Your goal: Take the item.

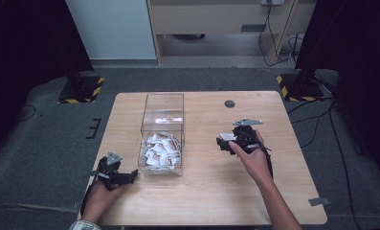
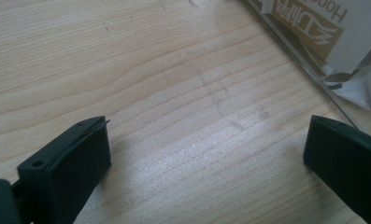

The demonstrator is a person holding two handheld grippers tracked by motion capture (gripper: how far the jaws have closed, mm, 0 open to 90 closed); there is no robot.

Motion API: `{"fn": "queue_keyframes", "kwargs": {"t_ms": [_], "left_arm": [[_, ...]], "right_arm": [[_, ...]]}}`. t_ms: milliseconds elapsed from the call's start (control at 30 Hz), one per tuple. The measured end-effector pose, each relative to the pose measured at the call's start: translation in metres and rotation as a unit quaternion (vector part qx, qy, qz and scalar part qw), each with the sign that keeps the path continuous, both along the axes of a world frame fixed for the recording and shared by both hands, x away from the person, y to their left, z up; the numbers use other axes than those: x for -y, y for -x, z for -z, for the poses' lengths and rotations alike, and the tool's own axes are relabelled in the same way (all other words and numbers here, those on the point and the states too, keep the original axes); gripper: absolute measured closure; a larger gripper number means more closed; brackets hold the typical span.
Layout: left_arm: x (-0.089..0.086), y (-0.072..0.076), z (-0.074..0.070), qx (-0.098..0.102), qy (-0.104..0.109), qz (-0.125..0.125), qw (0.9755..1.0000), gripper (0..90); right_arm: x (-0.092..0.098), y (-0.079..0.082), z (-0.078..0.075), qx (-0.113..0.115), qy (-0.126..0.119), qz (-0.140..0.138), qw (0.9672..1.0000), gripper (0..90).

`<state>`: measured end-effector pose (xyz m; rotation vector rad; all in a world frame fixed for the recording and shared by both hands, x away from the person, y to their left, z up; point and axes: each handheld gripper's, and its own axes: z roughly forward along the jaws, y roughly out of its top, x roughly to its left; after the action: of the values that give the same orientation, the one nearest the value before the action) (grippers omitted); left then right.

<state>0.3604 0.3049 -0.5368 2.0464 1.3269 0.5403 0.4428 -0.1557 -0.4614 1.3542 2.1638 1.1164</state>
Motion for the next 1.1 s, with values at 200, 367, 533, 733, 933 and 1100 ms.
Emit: {"fn": "queue_keyframes", "kwargs": {"t_ms": [200,367,533,733,933,1100], "left_arm": [[0.000,0.000,0.000,0.000,0.000,0.000,1.0000,0.0],[0.000,0.000,0.000,0.000,0.000,0.000,1.0000,0.0],[0.000,0.000,0.000,0.000,0.000,0.000,1.0000,0.0],[0.000,0.000,0.000,0.000,-0.001,0.000,1.0000,0.0],[0.000,0.000,0.000,0.000,0.000,0.000,1.0000,0.0],[0.000,0.000,0.000,0.000,0.000,0.000,1.0000,0.0]], "right_arm": [[0.003,0.015,0.008,-0.005,-0.002,-0.001,1.0000,4.6],[0.005,0.026,0.016,-0.005,0.000,-0.003,1.0000,4.6],[0.008,0.038,0.025,-0.012,0.004,-0.003,0.9999,4.7],[0.012,0.049,0.044,-0.024,0.017,0.004,0.9996,5.0],[0.005,0.054,0.065,-0.048,0.045,0.001,0.9978,6.8],[-0.001,0.059,0.073,-0.037,0.079,0.000,0.9962,6.0]]}}
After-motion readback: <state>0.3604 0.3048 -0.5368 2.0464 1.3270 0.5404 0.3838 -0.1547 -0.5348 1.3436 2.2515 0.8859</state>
